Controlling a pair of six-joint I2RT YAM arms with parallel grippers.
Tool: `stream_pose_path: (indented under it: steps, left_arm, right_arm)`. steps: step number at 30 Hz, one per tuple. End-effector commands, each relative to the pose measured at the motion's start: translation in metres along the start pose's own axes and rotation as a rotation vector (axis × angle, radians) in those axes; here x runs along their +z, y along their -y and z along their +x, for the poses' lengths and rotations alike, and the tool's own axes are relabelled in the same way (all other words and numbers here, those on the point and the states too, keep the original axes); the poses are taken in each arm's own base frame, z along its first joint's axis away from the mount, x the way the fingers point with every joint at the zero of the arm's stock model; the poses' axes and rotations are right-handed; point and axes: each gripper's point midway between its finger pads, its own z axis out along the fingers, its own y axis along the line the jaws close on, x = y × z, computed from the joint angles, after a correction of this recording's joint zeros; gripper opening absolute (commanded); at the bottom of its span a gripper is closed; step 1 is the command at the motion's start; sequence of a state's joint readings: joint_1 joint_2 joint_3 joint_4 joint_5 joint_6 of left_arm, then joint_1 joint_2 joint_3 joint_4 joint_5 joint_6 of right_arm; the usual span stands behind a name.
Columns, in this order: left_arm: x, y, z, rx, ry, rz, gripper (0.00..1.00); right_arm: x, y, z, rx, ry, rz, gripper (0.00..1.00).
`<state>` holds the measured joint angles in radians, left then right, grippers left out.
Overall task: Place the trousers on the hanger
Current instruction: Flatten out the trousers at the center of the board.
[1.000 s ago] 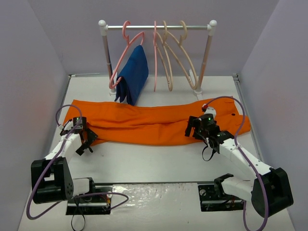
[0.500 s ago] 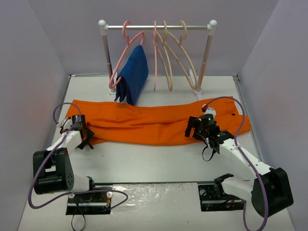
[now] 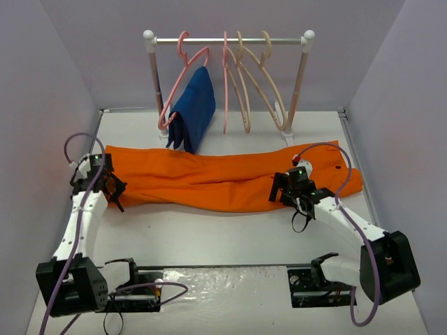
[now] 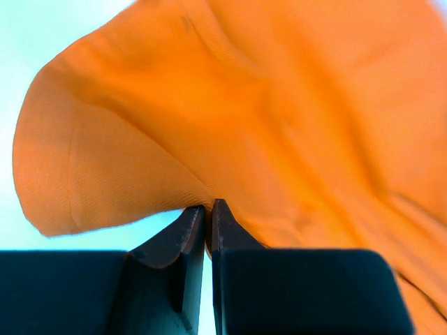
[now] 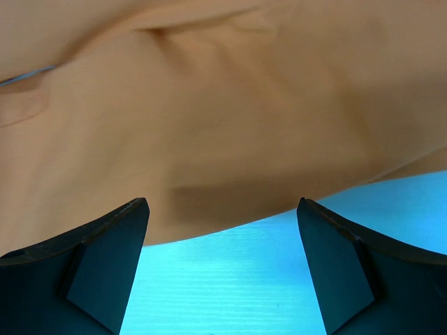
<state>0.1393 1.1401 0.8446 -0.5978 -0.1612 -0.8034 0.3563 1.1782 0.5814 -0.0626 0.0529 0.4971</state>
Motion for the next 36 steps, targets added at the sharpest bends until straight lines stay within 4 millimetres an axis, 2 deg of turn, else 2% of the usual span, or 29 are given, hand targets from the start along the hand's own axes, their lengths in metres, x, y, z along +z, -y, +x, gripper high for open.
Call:
stream_pose_path:
  steps: [1,3,6,11,14,16,17,18,19,23,24,26,28,32,36]
  left_arm:
    - [-0.086,0.026,-0.055,0.189,0.095,0.135,0.0]
    - [-0.109,0.034,-0.064,0.229,0.111,0.185,0.0]
    - [-0.133,0.043,-0.065,0.262,0.107,0.263,0.0]
    - [-0.168,0.067,-0.057,0.306,0.059,0.443,0.0]
    - [-0.197,0.082,-0.056,0.326,0.055,0.567,0.0]
    - [-0.212,0.084,-0.062,0.33,0.089,0.6,0.0]
    - [-0.221,0.084,-0.067,0.33,0.118,0.609,0.0]
    - [-0.231,0.084,-0.074,0.33,0.151,0.617,0.0]
    - [-0.237,0.084,-0.078,0.328,0.169,0.618,0.0]
    - [-0.259,0.086,-0.095,0.31,0.249,0.635,0.0]
    - [-0.26,0.086,-0.1,0.3,0.272,0.634,0.0]
    - [-0.256,0.086,-0.106,0.285,0.307,0.621,0.0]
    - [-0.243,0.087,-0.1,0.293,0.284,0.613,0.0]
    - [-0.211,0.081,-0.084,0.301,0.241,0.573,0.0]
    - [-0.193,0.076,-0.075,0.314,0.218,0.549,0.0]
  right_arm:
    - [0.01,0.02,-0.014,0.096,-0.007,0.085,0.84]
    - [0.013,0.025,-0.015,0.115,-0.018,0.095,0.84]
    - [0.013,0.032,-0.023,0.114,0.009,0.135,0.84]
    - [0.023,0.05,-0.039,0.102,0.01,0.215,0.84]
    - [0.029,0.056,-0.059,0.1,0.038,0.247,0.84]
    - [0.034,0.069,-0.072,0.113,0.05,0.281,0.83]
    - [0.034,0.07,-0.084,0.125,0.067,0.278,0.82]
    - [0.034,0.071,-0.101,0.141,0.093,0.272,0.8]
    - [0.033,0.071,-0.109,0.156,0.105,0.266,0.78]
    - [0.023,0.075,-0.133,0.186,0.157,0.277,0.74]
    - [0.016,0.078,-0.137,0.197,0.183,0.292,0.75]
    - [0.003,0.098,-0.136,0.256,0.219,0.342,0.77]
    - [-0.007,0.125,-0.126,0.343,0.224,0.397,0.81]
    - [-0.023,0.171,-0.1,0.505,0.241,0.487,0.83]
    - [-0.028,0.197,-0.084,0.639,0.244,0.493,0.83]
